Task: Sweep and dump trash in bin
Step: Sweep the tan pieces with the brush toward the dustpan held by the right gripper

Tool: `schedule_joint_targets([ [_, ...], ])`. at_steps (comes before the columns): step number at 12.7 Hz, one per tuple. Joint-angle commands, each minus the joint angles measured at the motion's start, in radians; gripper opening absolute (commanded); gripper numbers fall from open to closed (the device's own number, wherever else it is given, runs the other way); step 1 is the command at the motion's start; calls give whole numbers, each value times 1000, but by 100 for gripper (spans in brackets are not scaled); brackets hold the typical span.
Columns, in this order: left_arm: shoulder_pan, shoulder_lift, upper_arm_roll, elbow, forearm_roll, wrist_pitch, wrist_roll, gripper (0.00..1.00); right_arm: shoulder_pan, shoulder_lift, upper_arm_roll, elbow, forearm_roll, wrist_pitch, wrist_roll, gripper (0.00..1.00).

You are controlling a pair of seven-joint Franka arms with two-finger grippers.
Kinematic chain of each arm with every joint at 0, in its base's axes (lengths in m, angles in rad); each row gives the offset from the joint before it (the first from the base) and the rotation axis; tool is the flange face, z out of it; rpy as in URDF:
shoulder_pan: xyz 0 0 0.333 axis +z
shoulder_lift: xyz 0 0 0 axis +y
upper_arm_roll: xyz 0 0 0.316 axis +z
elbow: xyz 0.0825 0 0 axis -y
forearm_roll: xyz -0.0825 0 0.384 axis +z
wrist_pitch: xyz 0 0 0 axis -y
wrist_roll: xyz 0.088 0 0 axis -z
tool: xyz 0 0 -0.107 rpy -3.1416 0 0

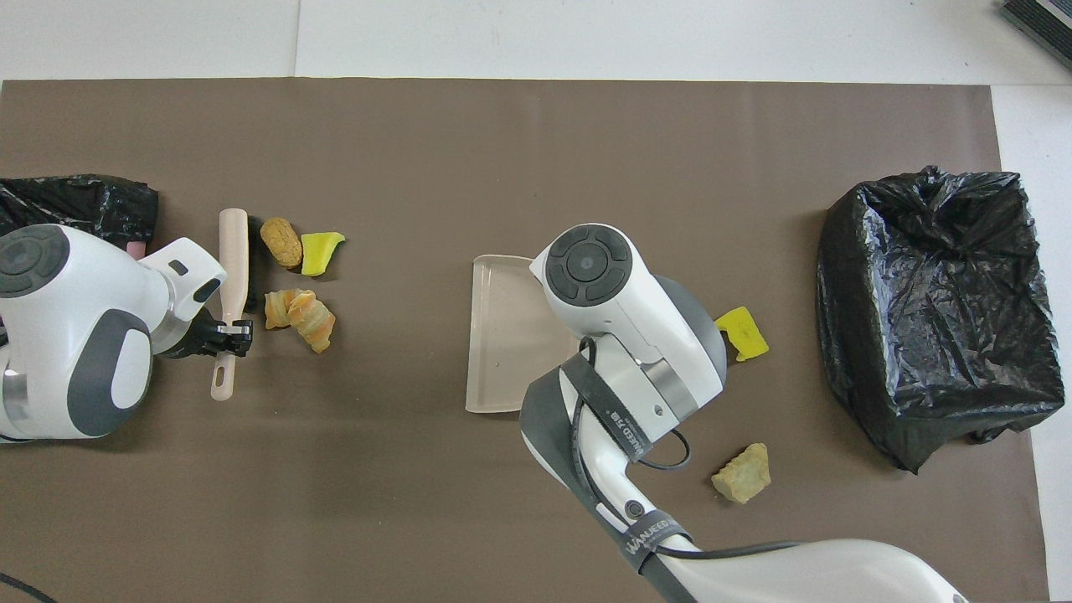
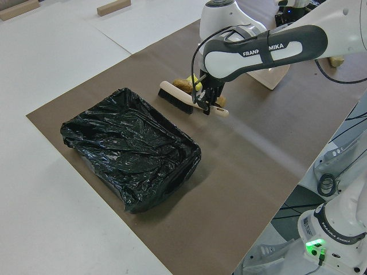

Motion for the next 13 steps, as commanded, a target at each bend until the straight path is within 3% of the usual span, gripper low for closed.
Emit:
schedule_joint_targets([
  [1,-92,6,6,-54,-17,101,-10,0,2,-27,6,-53,-17,53,-21,0],
  [4,-160,2,4,-68,-42,126,-6,0,2,-26,8,-61,-15,69,-11,0],
  [13,-457,-41,4,-94,-298,103,-26,0,6,-20,9,-63,-15,69,25,0],
])
